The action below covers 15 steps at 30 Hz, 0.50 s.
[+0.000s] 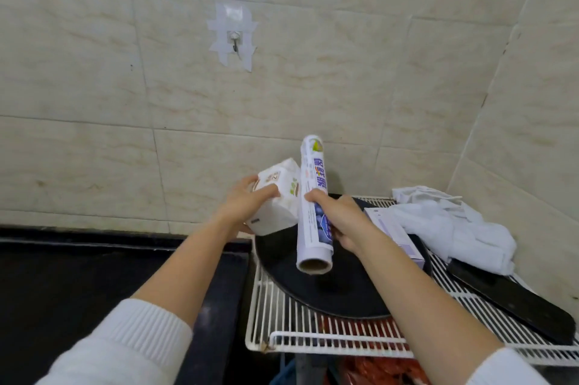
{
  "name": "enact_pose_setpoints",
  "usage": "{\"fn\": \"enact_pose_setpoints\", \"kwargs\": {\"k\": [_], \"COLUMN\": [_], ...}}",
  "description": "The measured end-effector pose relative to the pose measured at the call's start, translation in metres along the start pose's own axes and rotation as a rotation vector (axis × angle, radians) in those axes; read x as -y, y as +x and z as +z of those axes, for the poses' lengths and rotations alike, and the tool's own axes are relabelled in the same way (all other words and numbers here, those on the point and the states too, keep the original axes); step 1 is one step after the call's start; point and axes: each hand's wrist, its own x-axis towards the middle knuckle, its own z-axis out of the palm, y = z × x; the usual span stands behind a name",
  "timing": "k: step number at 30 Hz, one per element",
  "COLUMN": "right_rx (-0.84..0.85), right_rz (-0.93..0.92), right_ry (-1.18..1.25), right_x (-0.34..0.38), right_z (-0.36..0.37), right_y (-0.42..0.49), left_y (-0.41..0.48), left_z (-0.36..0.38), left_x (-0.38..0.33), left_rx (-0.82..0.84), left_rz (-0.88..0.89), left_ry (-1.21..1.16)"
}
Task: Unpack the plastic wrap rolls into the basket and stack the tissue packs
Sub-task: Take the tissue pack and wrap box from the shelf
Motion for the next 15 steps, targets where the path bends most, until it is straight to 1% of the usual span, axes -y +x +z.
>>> {"fn": "enact_pose_setpoints", "kwargs": {"k": [2,4,7,10,12,15], "right_rx": [0.097,0.188,0.25,0.228,0.203,0.13], "right_rz": [-0.044,-0.048,0.013,0.113,0.195,0.27], "right_ry": [0.052,0.059,0.014,-0.01,-0.073,-0.169], "right_x": [0.016,0.019,-0.006,-0.056,-0.099,-0.166], "right_z": [0.038,0.083,0.154,0.22,0.258,0.302], "right_y": [-0.003,-0.005,-0.009,-0.016,-0.02,-0.032], "left_y": [-0.011,-0.02,-0.032,-0.048,-0.06,-0.083], "left_z": [-0.042,-0.085,-0.15,-0.209,-0.242,-0.275], "left_x": [-0.006,-0.004,0.029,0.092,0.141,0.212], "left_rx": [-0.052,-0.139,-0.257,-0.329,-0.386,-0.45], "left_rz": [0.031,0.055,0.026,-0.12,-0.226,-0.318], "left_ry": [-0.043,-0.06,-0.058,-0.069,-0.075,-0.069]}}
